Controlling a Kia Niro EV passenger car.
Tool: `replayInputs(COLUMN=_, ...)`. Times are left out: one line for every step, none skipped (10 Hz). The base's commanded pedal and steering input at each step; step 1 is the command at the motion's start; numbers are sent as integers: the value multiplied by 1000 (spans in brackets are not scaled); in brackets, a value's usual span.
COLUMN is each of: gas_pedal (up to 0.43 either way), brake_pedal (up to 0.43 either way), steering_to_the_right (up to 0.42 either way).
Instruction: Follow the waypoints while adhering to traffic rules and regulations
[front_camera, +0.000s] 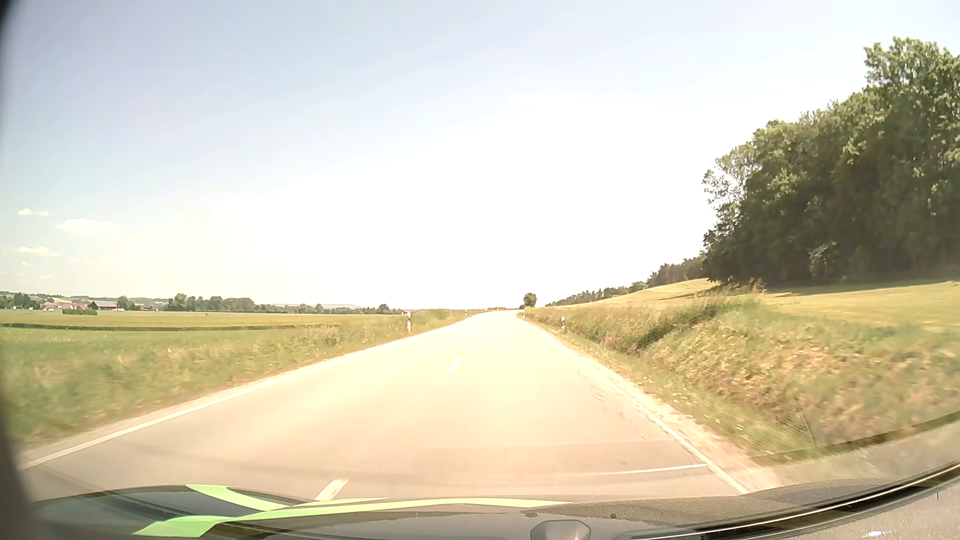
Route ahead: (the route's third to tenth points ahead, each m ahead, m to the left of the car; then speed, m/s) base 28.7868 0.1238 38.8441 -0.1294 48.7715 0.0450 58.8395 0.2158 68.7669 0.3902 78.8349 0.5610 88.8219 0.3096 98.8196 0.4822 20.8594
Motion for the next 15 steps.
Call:
replayInputs(gas_pedal=299, brake_pedal=0, steering_to_the_right=-3)
replayInputs(gas_pedal=311, brake_pedal=0, steering_to_the_right=-3)
replayInputs(gas_pedal=311, brake_pedal=0, steering_to_the_right=-3)
replayInputs(gas_pedal=287, brake_pedal=0, steering_to_the_right=-3)
replayInputs(gas_pedal=287, brake_pedal=0, steering_to_the_right=-3)
replayInputs(gas_pedal=268, brake_pedal=0, steering_to_the_right=-3)
replayInputs(gas_pedal=268, brake_pedal=0, steering_to_the_right=-3)
replayInputs(gas_pedal=268, brake_pedal=0, steering_to_the_right=-3)
replayInputs(gas_pedal=280, brake_pedal=0, steering_to_the_right=-3)
replayInputs(gas_pedal=280, brake_pedal=0, steering_to_the_right=-3)
replayInputs(gas_pedal=280, brake_pedal=0, steering_to_the_right=-3)
replayInputs(gas_pedal=280, brake_pedal=0, steering_to_the_right=-3)
replayInputs(gas_pedal=287, brake_pedal=0, steering_to_the_right=-3)
replayInputs(gas_pedal=287, brake_pedal=0, steering_to_the_right=-3)
replayInputs(gas_pedal=287, brake_pedal=0, steering_to_the_right=-3)
